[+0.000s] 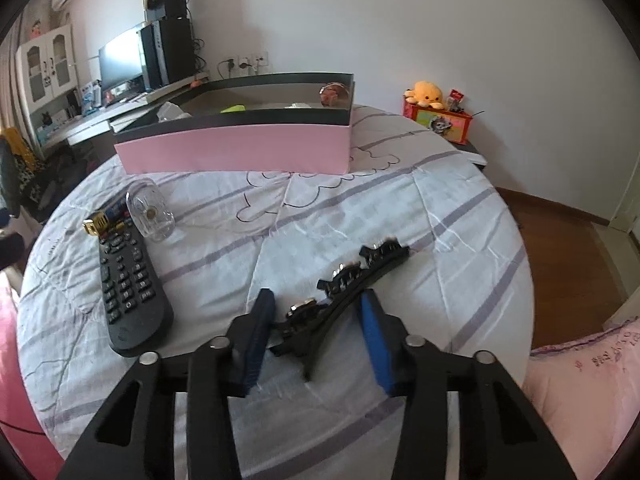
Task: Organize rigid objects
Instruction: 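Grasp the black hair clip with the right tool while the left tool grasps the glass bottle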
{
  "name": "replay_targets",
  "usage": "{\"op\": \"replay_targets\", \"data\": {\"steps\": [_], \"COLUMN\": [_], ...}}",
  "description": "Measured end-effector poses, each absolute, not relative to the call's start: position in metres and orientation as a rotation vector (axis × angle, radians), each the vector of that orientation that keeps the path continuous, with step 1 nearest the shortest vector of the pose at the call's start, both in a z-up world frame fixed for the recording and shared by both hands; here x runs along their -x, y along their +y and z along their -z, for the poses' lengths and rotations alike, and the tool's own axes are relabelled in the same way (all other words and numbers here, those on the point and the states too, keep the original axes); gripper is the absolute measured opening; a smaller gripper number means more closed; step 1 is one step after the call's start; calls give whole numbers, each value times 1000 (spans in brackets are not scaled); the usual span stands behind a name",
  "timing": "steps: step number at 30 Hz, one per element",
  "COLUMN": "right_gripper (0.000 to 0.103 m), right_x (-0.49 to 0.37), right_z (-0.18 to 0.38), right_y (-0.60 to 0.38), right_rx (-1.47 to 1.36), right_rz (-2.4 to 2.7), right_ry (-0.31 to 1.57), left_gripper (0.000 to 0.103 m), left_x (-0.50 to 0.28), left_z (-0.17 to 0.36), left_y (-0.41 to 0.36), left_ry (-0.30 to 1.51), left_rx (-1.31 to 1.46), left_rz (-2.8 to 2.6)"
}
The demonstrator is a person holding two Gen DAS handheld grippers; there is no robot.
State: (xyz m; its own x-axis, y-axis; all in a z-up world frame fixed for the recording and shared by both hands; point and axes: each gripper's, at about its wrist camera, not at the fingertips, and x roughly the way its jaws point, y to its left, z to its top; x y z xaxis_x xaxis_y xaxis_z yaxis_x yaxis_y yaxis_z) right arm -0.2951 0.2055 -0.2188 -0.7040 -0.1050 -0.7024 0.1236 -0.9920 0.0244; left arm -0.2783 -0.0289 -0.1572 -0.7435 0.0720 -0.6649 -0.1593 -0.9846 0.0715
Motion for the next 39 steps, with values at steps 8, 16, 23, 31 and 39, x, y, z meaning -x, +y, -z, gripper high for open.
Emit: {"op": "replay_targets", "data": {"steps": [8, 16, 23, 31, 39], "right_gripper": [38, 65, 37, 31, 31], "right_x": [305, 321, 338, 340, 341], "right_z": [218, 216, 215, 220, 221], "right_y": [217, 224, 221, 227, 231], "right_rx": [-1056, -1106, -1156, -1150, -1146], "right_rz": [2700, 2713, 2721, 2684, 2671], "right_ry": [-55, -132, -78, -146, -192], "left_gripper": [103, 103, 103, 103, 101], "left_x": [287, 298, 317, 349, 366], "left_z": [163, 167, 166, 175, 195], "left_y": [-27, -27, -10, 34, 66], "left_ry": [206, 173, 112, 213, 405], "left_rx": [1100, 1122, 1119, 1119, 1148], "left_rz": [-2811, -2802, -2759, -2704, -2684]}}
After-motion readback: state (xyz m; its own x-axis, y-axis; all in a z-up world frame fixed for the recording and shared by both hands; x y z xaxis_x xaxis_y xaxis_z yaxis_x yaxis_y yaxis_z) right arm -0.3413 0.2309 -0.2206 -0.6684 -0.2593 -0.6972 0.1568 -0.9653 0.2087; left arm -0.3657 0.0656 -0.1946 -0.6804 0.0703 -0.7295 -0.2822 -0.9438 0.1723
